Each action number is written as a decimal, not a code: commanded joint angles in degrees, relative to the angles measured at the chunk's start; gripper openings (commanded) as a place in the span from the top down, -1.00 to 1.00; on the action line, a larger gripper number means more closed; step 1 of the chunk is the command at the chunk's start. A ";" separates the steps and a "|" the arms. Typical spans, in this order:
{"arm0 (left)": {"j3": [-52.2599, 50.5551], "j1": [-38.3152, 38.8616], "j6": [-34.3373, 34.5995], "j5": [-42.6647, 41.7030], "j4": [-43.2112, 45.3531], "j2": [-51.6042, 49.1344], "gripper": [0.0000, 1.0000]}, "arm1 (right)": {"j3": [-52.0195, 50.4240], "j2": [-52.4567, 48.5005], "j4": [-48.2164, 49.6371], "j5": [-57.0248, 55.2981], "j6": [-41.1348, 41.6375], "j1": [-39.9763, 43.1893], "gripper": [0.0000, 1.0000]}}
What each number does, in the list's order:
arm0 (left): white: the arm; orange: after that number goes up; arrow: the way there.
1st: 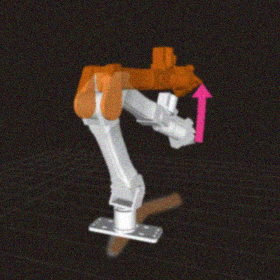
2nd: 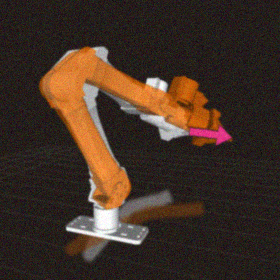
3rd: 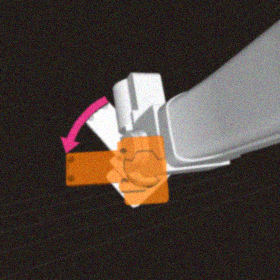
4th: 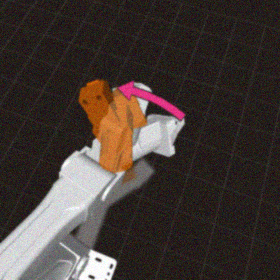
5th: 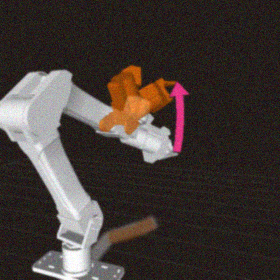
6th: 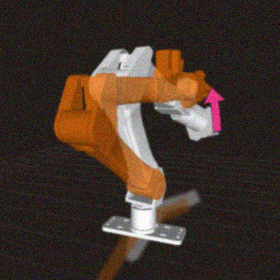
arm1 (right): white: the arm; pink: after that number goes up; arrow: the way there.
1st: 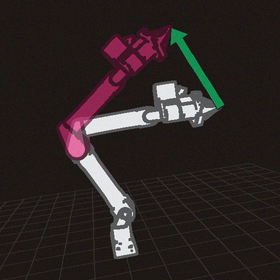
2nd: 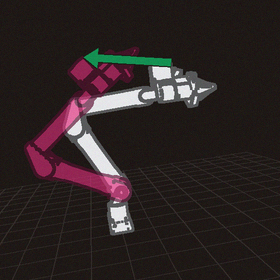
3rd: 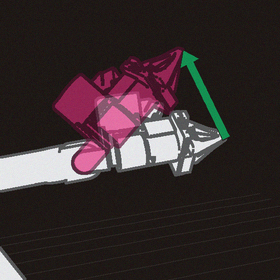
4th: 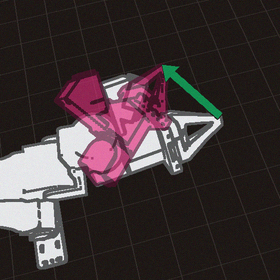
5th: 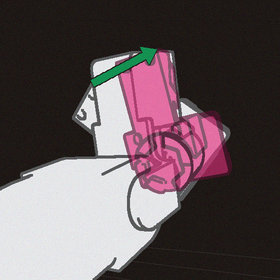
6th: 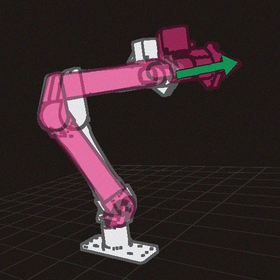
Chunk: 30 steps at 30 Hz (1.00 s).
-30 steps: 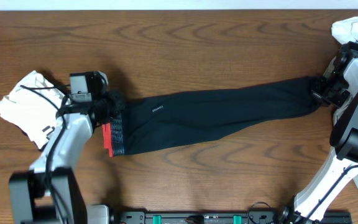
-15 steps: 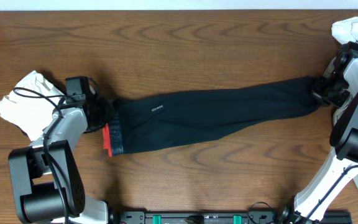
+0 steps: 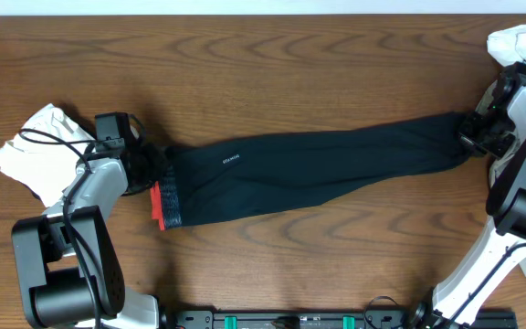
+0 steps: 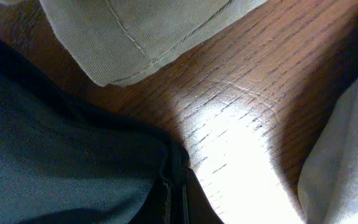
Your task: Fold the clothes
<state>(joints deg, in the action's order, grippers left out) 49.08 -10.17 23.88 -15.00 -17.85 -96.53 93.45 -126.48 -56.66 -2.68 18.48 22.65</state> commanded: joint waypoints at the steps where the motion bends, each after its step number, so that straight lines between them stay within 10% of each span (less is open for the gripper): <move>1: 0.52 -0.59 0.09 -7.56 -0.70 0.42 0.38 | -1.53 -2.10 0.61 1.53 -2.05 2.29 0.97; 20: 1.05 -6.78 -0.04 -0.35 -16.96 10.49 0.17 | -1.51 16.04 2.99 1.81 -10.95 3.50 0.97; 30: 1.03 -9.53 -0.07 -0.39 -21.66 10.49 0.17 | -1.51 22.10 -0.31 1.92 -18.16 -9.33 0.97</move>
<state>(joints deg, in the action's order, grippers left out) 49.47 -19.46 24.12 -16.10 -39.00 -86.37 91.81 -104.12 -56.34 -0.62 4.27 18.76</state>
